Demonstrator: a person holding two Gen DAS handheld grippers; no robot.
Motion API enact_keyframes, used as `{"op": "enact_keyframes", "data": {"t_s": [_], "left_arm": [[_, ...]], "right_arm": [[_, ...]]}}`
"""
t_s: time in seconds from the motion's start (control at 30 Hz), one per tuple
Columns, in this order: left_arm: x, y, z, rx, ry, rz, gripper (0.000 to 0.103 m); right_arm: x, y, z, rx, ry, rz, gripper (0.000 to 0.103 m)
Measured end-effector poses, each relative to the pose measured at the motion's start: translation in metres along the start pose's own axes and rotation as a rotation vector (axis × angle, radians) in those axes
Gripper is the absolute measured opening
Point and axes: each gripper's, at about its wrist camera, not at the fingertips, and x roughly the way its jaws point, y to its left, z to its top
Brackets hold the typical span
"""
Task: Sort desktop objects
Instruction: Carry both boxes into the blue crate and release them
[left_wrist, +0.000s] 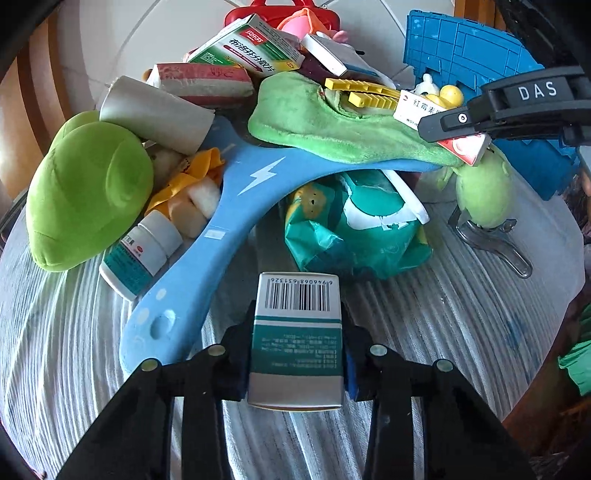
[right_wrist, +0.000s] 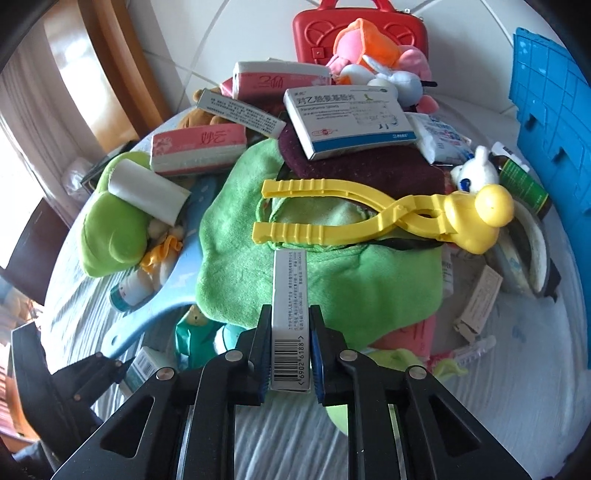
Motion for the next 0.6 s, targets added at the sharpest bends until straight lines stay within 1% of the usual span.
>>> {"op": "enact_keyframes", "data": {"t_s": [0.13,0.23,0.33,0.43,0.47,0.53,0.6], "left_arm": [[-0.009,-0.004,0.004,0.006,-0.01,0.008,0.036],[-0.023,-0.011,0.015,0.04,-0.042,0.025,0.036],[-0.044,-0.021,0.029,0.076,-0.092,0.031,0.036],[-0.068,-0.036,0.049,0.121,-0.153,0.022,0.036],[-0.072,-0.049,0.07,0.14,-0.173,0.02,0.036],[-0.089,-0.06,0.087,0.173,-0.216,0.004,0.036],[-0.107,-0.07,0.107,0.205,-0.267,-0.03,0.036]], "right_arm": [[-0.015,-0.007,-0.001,0.008,-0.027,0.003,0.017],[-0.029,-0.009,0.002,0.002,-0.058,-0.003,0.017],[-0.051,-0.013,0.005,0.004,-0.101,-0.005,0.017],[-0.08,-0.019,0.008,0.011,-0.153,-0.011,0.017],[-0.092,-0.022,0.009,0.016,-0.177,-0.016,0.017],[-0.118,-0.029,0.01,0.025,-0.223,-0.026,0.017],[-0.147,-0.036,0.011,0.035,-0.275,-0.041,0.017]]}}
